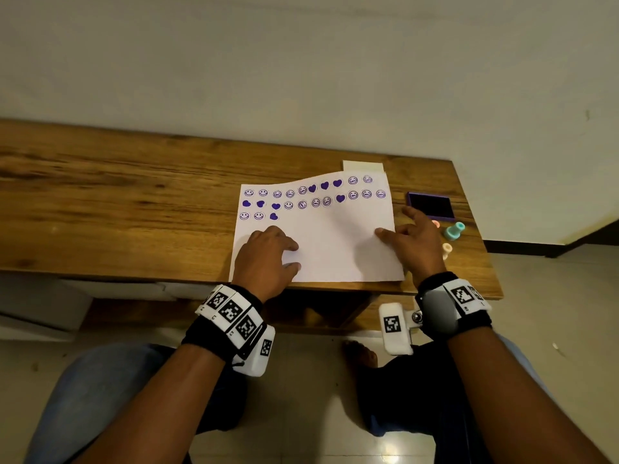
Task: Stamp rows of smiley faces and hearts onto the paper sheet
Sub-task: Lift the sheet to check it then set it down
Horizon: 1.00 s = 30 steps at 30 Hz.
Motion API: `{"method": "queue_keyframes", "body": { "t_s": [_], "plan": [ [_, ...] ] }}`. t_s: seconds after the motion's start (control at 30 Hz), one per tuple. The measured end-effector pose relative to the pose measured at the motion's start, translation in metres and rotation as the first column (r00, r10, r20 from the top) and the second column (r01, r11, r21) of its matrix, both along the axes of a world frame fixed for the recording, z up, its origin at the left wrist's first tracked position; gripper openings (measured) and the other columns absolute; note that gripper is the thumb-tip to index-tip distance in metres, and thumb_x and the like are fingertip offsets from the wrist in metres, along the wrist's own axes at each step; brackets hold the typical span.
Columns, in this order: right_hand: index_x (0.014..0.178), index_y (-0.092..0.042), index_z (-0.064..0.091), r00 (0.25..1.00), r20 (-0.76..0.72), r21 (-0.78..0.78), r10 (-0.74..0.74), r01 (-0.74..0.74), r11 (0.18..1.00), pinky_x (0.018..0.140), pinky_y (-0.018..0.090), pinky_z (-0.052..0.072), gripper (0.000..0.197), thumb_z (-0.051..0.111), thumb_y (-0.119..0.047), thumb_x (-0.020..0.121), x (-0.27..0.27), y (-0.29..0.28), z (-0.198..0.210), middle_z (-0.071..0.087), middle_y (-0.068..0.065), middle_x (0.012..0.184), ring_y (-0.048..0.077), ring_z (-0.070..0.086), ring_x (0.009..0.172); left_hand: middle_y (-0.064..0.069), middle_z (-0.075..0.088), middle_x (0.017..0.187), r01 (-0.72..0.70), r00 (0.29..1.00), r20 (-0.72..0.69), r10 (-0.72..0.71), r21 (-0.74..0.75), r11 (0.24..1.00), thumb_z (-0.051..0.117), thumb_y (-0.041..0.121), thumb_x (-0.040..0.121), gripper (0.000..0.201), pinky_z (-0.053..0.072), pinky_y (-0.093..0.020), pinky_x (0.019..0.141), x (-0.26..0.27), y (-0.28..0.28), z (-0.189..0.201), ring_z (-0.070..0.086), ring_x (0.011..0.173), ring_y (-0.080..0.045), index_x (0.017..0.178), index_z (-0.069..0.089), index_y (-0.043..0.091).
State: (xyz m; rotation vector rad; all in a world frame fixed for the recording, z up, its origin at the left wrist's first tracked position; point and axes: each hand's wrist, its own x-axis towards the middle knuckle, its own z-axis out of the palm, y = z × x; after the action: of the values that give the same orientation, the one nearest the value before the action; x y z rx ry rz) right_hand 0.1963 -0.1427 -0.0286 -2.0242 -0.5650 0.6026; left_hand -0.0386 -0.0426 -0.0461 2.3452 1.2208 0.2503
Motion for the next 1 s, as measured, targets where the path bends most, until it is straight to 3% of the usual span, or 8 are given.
{"method": "queue_keyframes", "body": {
  "t_s": [0.07, 0.17, 0.3, 0.43, 0.57, 0.77, 0.9, 1.0],
  "plan": [
    [0.142, -0.018, 0.050, 0.997, -0.080, 0.018, -0.023, 0.025, 1.000, 0.084, 0.041, 0.058, 0.065, 0.078, -0.017, 0.083, 0.004, 0.001, -0.002, 0.069, 0.006, 0.112, 0.022, 0.068, 0.096, 0.004, 0.055, 0.126, -0.001, 1.000, 0.010, 0.001, -0.008, 1.000, 0.070, 0.035, 0.083, 0.038, 0.041, -0.031, 0.094, 0.000, 0.002, 0.000, 0.048, 0.117, -0.019, 0.119, 0.065, 0.025],
    [0.120, -0.015, 0.068, 0.989, -0.150, 0.020, -0.002, 0.005, 1.000, 0.084, 0.039, 0.058, 0.036, 0.074, -0.008, 0.085, 0.009, 0.001, -0.007, 0.073, 0.006, 0.114, 0.021, 0.070, 0.094, 0.004, 0.056, 0.124, -0.001, 1.000, 0.027, 0.002, -0.019, 1.000, 0.072, 0.034, 0.081, 0.037, 0.041, -0.031, 0.094, 0.000, 0.002, -0.001, 0.048, 0.116, -0.019, 0.117, 0.066, 0.024],
    [0.105, -0.017, 0.071, 1.000, -0.006, 0.009, 0.026, -0.026, 1.000, 0.088, 0.041, 0.057, 0.018, 0.071, -0.012, 0.087, 0.009, 0.004, -0.009, 0.072, 0.002, 0.102, 0.021, 0.068, 0.093, 0.004, 0.058, 0.123, 0.010, 0.999, 0.047, -0.008, -0.032, 0.999, 0.072, 0.033, 0.081, 0.037, 0.042, -0.031, 0.094, -0.002, 0.005, -0.002, 0.049, 0.114, -0.018, 0.116, 0.066, 0.023],
    [0.110, -0.021, 0.063, 0.996, 0.041, 0.058, 0.079, -0.081, 0.995, 0.087, 0.038, 0.056, 0.017, 0.065, -0.017, 0.093, 0.010, 0.010, -0.007, 0.068, -0.001, 0.108, 0.017, 0.067, 0.095, 0.004, 0.060, 0.123, 0.021, 0.992, 0.122, -0.015, -0.044, 0.999, 0.069, 0.032, 0.085, 0.035, 0.041, -0.029, 0.095, -0.003, 0.009, 0.003, 0.051, 0.116, -0.017, 0.118, 0.065, 0.022],
    [0.111, -0.017, 0.064, 0.997, -0.064, 0.225, 0.049, -0.033, 0.974, 0.082, 0.033, 0.056, 0.018, 0.063, -0.012, 0.094, 0.020, 0.010, -0.002, 0.071, -0.004, 0.106, 0.014, 0.068, 0.095, 0.002, 0.063, 0.117, -0.024, 0.974, 0.225, 0.019, 0.023, 0.999, 0.071, 0.029, 0.083, 0.032, 0.038, -0.023, 0.087, -0.011, 0.022, 0.011, 0.055, 0.109, -0.014, 0.114, 0.068, 0.021],
    [0.115, -0.016, 0.067, 0.959, -0.281, 0.342, 0.027, 0.074, 0.937, 0.080, 0.032, 0.053, 0.023, 0.066, -0.011, 0.093, 0.040, 0.004, -0.001, 0.074, -0.001, 0.111, 0.021, 0.069, 0.100, -0.005, 0.065, 0.116, -0.197, 0.940, 0.283, 0.190, -0.003, 0.980, 0.073, 0.026, 0.083, 0.029, 0.049, -0.040, 0.093, -0.051, 0.066, 0.011, 0.061, 0.105, -0.022, 0.110, 0.070, 0.017],
    [0.123, -0.013, 0.063, 0.918, -0.379, 0.419, 0.116, 0.058, 0.906, 0.075, 0.029, 0.058, 0.030, 0.062, -0.008, 0.094, 0.047, 0.001, 0.000, 0.074, 0.001, 0.116, 0.020, 0.072, 0.099, -0.011, 0.061, 0.124, -0.293, 0.947, 0.146, 0.286, 0.024, 0.956, 0.074, 0.025, 0.081, 0.034, 0.043, -0.038, 0.094, -0.072, 0.082, 0.005, 0.057, 0.113, -0.029, 0.113, 0.069, 0.013],
    [0.120, -0.017, 0.064, 0.899, -0.408, 0.451, 0.158, 0.048, 0.891, 0.073, 0.026, 0.058, 0.037, 0.069, -0.018, 0.082, 0.049, -0.004, 0.004, 0.074, -0.002, 0.115, 0.016, 0.073, 0.096, -0.014, 0.057, 0.133, -0.293, 0.956, 0.019, 0.293, 0.013, 0.956, 0.078, 0.024, 0.077, 0.043, 0.039, -0.041, 0.103, -0.077, 0.085, -0.003, 0.052, 0.121, -0.033, 0.118, 0.068, 0.013]
  ]
}}
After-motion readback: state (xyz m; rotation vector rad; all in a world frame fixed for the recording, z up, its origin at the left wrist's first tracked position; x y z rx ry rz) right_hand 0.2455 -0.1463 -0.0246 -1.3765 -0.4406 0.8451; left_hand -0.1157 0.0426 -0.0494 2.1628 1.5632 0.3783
